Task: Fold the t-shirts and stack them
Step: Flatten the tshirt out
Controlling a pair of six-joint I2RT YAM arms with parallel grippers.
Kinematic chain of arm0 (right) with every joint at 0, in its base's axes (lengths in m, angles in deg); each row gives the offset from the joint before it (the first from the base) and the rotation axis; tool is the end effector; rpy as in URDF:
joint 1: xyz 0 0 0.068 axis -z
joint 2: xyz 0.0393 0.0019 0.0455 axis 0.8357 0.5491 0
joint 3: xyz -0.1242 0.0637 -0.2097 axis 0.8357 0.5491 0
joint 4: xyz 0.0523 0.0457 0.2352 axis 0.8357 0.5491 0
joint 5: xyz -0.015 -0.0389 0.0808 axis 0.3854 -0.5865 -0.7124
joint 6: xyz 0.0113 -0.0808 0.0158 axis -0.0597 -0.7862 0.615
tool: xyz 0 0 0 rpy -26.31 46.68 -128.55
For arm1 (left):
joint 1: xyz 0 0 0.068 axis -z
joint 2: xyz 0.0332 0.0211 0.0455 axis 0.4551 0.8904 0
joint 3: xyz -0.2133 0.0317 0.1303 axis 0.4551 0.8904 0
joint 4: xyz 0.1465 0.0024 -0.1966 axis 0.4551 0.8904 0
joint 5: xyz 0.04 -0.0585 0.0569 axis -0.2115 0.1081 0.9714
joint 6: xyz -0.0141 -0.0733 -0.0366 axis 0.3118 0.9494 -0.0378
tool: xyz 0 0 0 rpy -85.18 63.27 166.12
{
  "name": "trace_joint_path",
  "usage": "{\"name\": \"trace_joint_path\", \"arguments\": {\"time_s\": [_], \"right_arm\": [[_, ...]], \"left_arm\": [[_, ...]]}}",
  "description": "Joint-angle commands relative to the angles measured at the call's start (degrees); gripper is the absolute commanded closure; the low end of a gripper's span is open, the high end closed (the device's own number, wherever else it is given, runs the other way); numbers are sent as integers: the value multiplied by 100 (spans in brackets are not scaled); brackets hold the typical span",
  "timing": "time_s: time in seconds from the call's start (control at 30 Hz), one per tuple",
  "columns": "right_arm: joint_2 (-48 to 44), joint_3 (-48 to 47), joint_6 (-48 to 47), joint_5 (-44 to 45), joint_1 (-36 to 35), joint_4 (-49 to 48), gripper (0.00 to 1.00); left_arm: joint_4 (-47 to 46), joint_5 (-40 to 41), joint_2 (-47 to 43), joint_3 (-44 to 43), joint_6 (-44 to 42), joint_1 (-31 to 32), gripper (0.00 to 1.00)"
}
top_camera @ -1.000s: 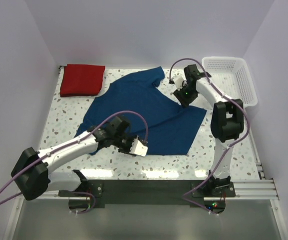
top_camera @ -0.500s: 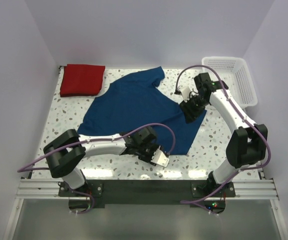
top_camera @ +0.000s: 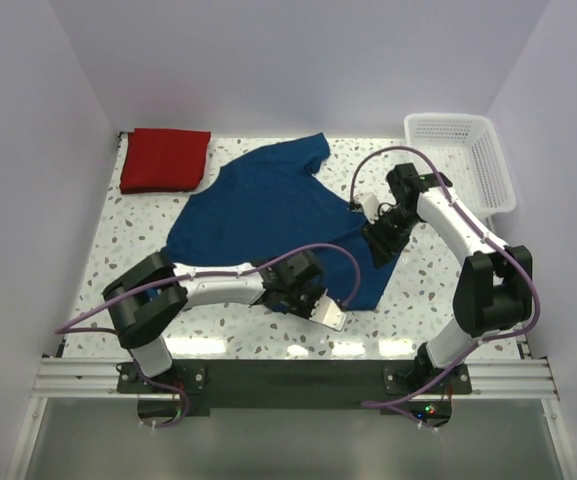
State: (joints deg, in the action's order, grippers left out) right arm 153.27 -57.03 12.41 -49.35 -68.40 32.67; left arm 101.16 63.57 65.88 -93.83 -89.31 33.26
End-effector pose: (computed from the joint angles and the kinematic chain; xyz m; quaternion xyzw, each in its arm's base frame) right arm 0.2719 0.0824 0.1980 -0.4028 0.8965 0.1642 0.0845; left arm 0.1468 -0.3014 0.1168 0.8014 0.5187 -0.1697 0.2448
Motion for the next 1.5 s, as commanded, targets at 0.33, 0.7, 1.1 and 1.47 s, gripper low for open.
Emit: {"name": "trace_joint_path", "arguments": {"time_s": [0.33, 0.7, 1.1, 1.47], "right_arm": [[431, -1139, 6, -63, 634, 45, 49], [158, -736, -47, -387, 634, 53, 54], [826, -524, 568, 166, 661, -562, 61], [1178, -656, 551, -36, 1117, -500, 60]], "left_arm": [[2048, -2604, 2540, -4943, 1379, -2736, 81], [697, -2614, 1472, -3343, 1860, -3363, 62], [-1762, -901, 99, -476, -1346, -1068, 60], [-3286, -575, 723, -26, -2746, -514, 54]]}}
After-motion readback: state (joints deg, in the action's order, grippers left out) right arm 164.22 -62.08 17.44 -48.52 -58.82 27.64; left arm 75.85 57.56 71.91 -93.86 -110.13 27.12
